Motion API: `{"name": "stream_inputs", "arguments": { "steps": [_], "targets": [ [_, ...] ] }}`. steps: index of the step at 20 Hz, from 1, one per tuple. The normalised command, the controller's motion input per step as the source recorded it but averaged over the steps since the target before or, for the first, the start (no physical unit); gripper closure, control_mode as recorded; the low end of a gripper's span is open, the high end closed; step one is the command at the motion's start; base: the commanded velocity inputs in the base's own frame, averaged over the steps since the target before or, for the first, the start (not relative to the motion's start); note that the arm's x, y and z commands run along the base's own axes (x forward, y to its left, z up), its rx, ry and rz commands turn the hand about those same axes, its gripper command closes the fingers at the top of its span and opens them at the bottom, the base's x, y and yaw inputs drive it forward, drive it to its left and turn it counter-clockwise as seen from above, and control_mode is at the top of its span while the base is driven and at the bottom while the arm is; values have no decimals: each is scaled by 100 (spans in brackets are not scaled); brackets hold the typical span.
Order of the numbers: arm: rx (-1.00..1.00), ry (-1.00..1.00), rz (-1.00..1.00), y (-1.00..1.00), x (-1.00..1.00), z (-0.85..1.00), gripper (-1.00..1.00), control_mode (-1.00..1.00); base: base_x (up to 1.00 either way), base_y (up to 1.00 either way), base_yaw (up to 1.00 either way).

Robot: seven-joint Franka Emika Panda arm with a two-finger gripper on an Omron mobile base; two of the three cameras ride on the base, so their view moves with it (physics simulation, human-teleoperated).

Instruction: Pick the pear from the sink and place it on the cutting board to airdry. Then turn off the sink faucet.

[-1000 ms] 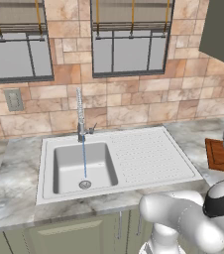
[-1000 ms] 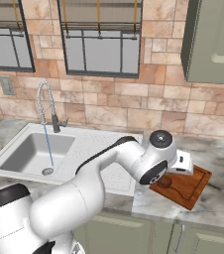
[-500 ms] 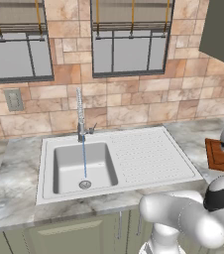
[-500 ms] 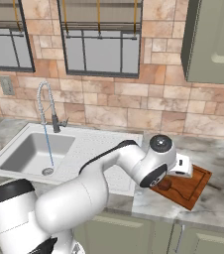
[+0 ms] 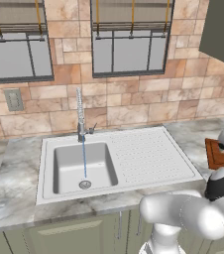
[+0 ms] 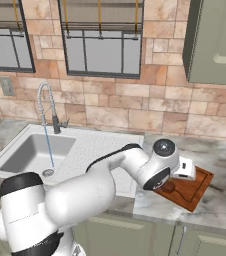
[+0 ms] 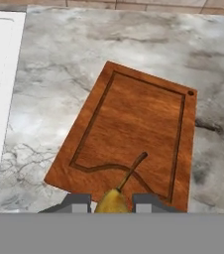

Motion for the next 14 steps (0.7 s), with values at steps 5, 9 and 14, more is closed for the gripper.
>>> {"name": "stream_inputs", "arguments": {
  "steps": [5,9,14],
  "targets": [
    [0,0,0,-11,21,-10,100,-100,0,0,0],
    [0,0,0,-5,16,-15,100,-100,0,0,0],
    [0,0,0,-8,13,-16,100,-100,0,0,0]
  ]
}}
